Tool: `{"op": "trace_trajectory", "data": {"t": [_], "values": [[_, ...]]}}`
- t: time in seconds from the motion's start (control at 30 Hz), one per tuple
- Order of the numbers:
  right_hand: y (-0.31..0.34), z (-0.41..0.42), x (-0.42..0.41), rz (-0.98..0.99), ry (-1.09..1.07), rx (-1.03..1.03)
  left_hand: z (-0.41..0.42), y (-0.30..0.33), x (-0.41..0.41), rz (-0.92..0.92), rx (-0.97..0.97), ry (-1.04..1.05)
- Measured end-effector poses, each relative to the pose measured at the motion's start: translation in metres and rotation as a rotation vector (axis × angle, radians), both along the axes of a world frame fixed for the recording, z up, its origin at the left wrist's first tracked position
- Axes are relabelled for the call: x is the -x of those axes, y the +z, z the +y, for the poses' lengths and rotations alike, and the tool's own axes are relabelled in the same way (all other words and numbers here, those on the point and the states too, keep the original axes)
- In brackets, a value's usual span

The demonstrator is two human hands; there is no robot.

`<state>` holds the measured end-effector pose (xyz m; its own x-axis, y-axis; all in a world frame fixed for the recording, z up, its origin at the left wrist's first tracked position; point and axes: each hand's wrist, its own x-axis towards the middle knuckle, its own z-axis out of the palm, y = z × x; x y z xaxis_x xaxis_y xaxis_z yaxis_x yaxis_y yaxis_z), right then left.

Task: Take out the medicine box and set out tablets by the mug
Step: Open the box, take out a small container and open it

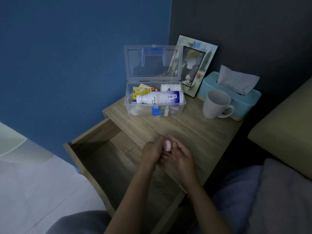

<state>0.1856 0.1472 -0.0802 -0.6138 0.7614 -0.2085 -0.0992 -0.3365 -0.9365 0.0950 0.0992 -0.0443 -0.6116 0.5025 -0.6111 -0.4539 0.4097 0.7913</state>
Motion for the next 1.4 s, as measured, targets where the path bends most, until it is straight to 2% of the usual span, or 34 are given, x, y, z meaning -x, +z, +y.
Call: {"op": "trace_trajectory", "data": {"t": [0.3,0.53,0.73,0.87,1.1,1.27,1.4], "values": [[-0.004,0.004,0.000,-0.026,-0.053,0.008,-0.001,0.000,-0.003,-0.014,-0.151,-0.077],[-0.001,0.011,-0.009,-0.003,-0.073,-0.018,-0.010,-0.002,0.005,-0.175,-0.269,-0.160],[0.004,0.021,-0.017,0.056,-0.043,0.079,-0.014,-0.004,0.013,-0.367,-0.367,-0.100],[0.007,0.022,-0.020,0.014,0.007,0.094,-0.015,-0.005,0.011,-0.465,-0.480,-0.080],[0.004,0.027,-0.026,-0.018,0.001,-0.033,-0.016,-0.011,0.010,-0.498,-0.556,-0.064],[0.001,0.035,-0.032,-0.086,0.016,-0.104,-0.014,-0.017,0.004,-0.373,-0.560,-0.027],[0.001,0.044,-0.039,-0.206,0.011,-0.296,-0.014,-0.024,0.003,0.056,-0.415,-0.068]]}}
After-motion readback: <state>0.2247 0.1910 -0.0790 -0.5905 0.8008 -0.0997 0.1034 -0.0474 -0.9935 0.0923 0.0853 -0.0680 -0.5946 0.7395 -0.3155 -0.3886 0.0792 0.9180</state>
